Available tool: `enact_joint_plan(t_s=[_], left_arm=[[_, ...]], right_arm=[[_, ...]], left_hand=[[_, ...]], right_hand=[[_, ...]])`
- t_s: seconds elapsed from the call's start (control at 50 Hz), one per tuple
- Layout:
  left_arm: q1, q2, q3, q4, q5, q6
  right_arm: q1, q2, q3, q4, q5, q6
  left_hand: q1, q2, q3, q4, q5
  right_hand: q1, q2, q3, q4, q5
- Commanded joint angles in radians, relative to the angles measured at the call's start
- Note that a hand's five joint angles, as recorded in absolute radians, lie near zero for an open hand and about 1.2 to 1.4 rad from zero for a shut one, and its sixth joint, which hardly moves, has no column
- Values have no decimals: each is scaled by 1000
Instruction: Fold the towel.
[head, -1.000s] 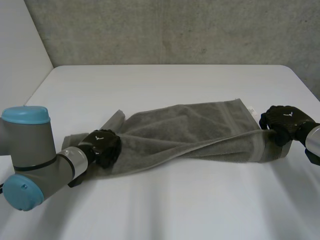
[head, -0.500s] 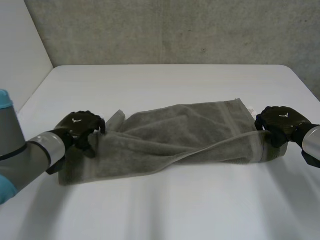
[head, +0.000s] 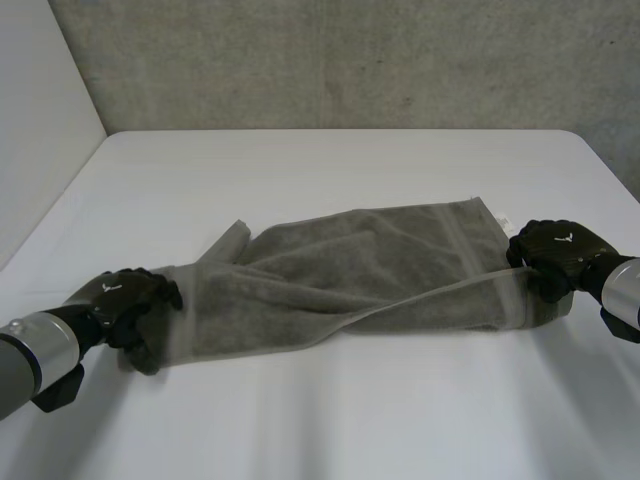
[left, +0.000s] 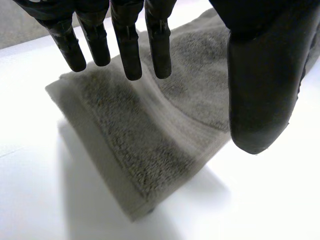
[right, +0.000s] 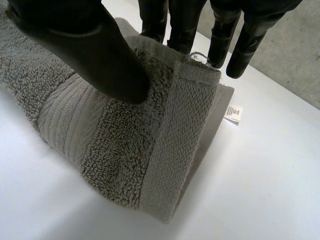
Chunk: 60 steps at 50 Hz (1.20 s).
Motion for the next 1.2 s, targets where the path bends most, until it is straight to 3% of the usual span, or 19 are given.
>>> enact_joint_plan(t_s=[0.02,0.32,0.58,1.08,1.2], left_arm=[[28,-17,0,1,-3,45],[28,-181,94,33,-8,54],[2,-208,98,98,-55,54],[-6,-261,120,130,-58,54],[-15,-270,124,130,-58,52]], right_arm=[[-3,0,0,-1,-1,-3],[-1,0,0,-1,-16,-3],[2,3,2,-2,-27,-3],[2,3,7,-2,-33,-4],[1,3,8,-2,-33,-4]], left_hand=[[-72,-38,-42,-56,-8],[-86,-53,-42,-56,-23],[-83,-50,-42,-56,-20],[-45,-11,-42,-56,18],[239,273,-42,-56,303]], right_hand=[[97,114,-50,-78,69],[97,114,-50,-78,69],[97,114,-50,-78,69],[97,114,-50,-78,69],[97,114,-50,-78,69]])
